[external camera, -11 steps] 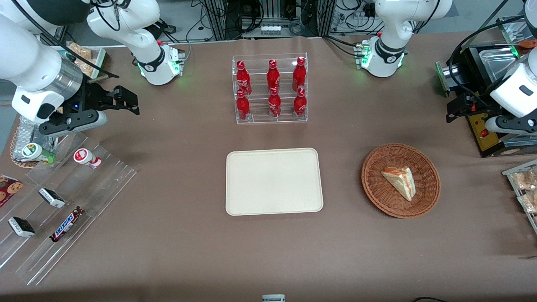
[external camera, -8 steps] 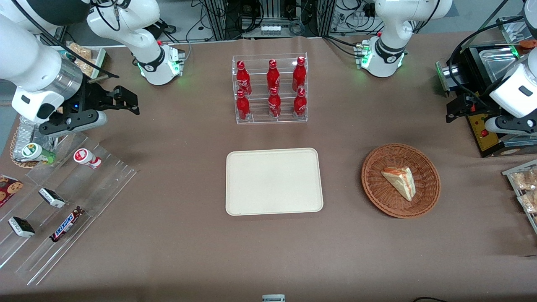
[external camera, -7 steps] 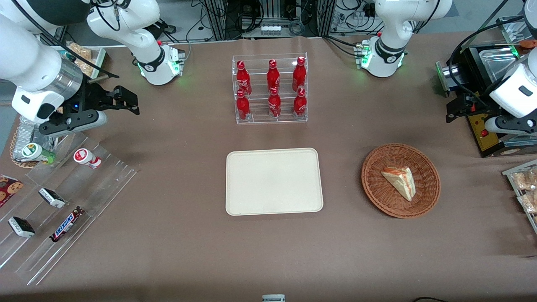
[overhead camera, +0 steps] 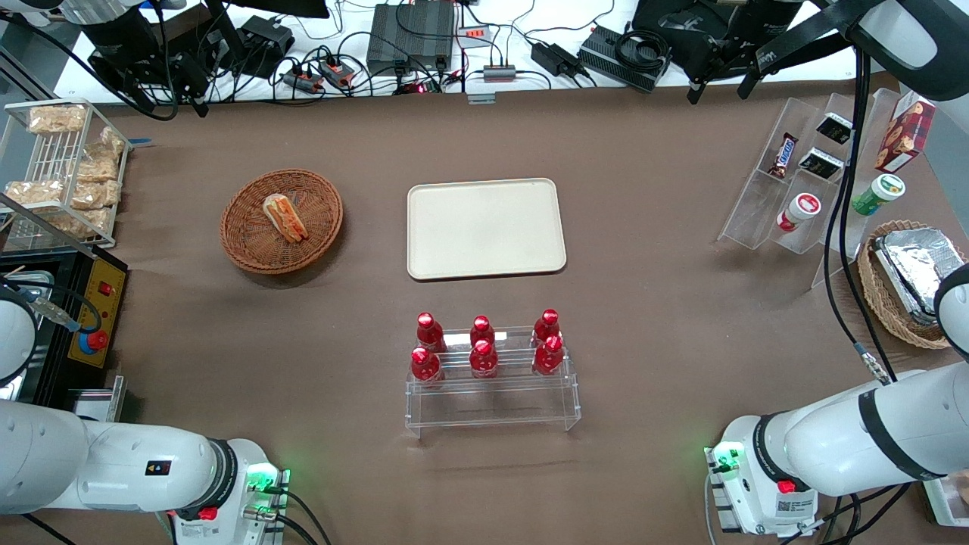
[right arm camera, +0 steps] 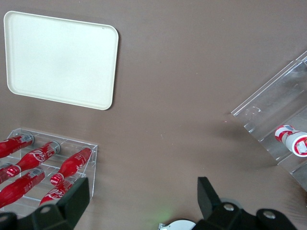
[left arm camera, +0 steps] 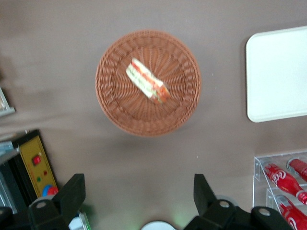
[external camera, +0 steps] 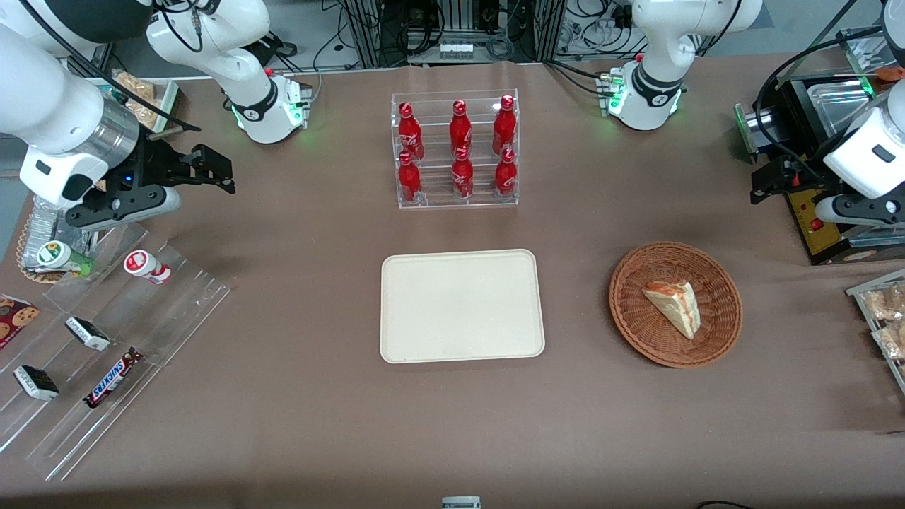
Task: Place sandwich from basket to tray
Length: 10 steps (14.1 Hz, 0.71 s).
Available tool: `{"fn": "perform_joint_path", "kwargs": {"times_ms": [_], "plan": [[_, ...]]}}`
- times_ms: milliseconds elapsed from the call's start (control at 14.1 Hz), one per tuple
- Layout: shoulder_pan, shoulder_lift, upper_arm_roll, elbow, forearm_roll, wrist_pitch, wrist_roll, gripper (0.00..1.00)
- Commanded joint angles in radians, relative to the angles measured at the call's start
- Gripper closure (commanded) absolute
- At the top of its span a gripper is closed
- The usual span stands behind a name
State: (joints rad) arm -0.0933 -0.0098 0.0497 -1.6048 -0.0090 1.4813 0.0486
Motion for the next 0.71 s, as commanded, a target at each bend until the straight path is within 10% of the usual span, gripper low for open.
{"fn": "perform_joint_path", "kwargs": {"times_ms": [0,637], "plan": [[0.004,0.008,-0.008,-0.048,0.018,-0.004,-0.044,0.0],[0.0,0.01,-0.01,-0.544,0.02,0.624,-0.088,0.0]]}}
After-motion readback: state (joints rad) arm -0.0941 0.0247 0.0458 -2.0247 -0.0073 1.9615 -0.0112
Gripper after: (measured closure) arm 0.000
